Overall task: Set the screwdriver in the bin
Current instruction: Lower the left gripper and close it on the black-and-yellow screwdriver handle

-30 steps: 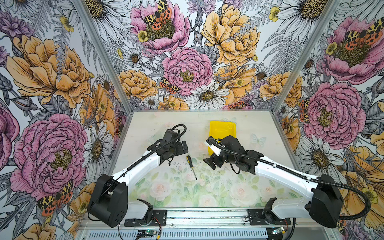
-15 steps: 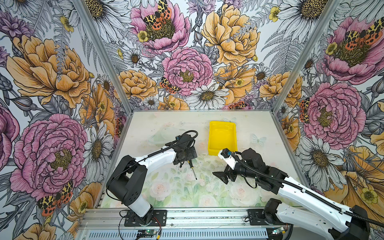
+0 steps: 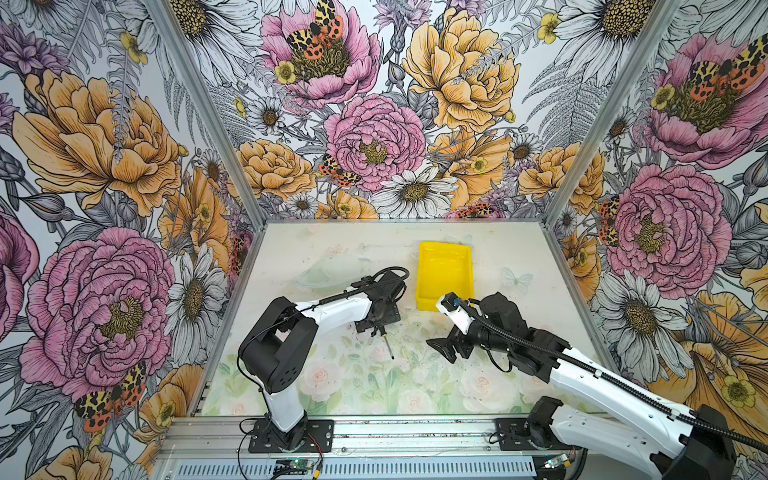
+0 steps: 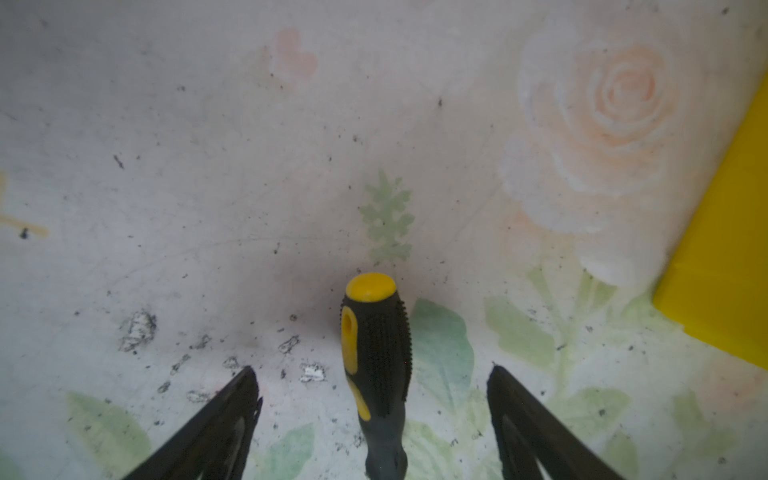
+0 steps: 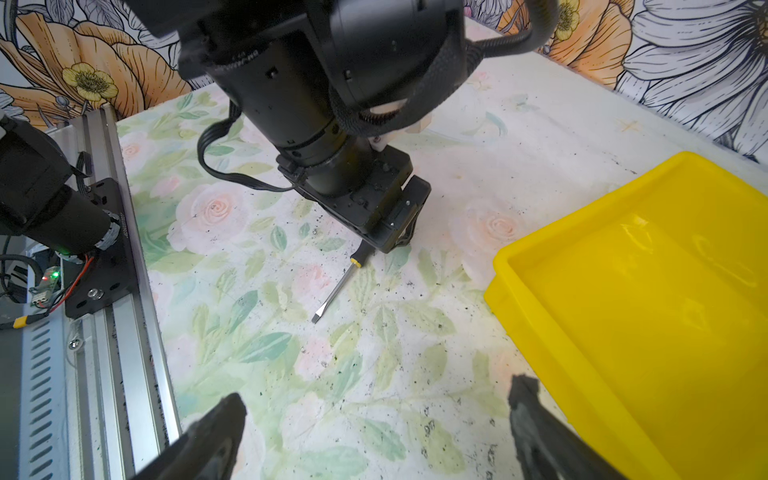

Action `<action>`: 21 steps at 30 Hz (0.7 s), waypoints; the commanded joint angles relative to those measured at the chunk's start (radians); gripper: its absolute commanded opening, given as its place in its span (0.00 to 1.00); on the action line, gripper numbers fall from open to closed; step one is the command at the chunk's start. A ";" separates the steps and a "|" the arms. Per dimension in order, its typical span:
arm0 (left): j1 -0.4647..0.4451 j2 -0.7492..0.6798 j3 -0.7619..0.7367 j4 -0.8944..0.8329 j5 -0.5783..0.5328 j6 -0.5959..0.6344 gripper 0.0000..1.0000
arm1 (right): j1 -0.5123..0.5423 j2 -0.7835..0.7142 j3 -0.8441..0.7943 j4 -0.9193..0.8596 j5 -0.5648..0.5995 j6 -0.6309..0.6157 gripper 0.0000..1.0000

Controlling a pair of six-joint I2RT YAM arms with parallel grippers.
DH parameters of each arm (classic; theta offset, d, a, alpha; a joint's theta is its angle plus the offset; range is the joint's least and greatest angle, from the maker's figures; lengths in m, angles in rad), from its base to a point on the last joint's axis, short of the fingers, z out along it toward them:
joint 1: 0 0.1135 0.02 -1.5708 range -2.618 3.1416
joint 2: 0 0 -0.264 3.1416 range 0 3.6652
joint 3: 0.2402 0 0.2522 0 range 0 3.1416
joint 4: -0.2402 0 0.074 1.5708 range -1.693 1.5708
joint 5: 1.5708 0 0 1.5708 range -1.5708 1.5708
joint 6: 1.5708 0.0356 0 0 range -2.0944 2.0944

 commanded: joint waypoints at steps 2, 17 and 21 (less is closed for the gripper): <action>-0.003 0.029 0.037 -0.047 -0.045 -0.022 0.83 | -0.015 0.010 0.016 0.033 0.012 -0.012 0.99; -0.009 0.085 0.034 -0.065 -0.053 -0.030 0.45 | -0.043 0.012 0.006 0.035 0.020 -0.002 1.00; -0.012 0.084 0.042 -0.064 -0.050 -0.029 0.36 | -0.043 0.005 0.005 0.035 0.027 0.000 0.99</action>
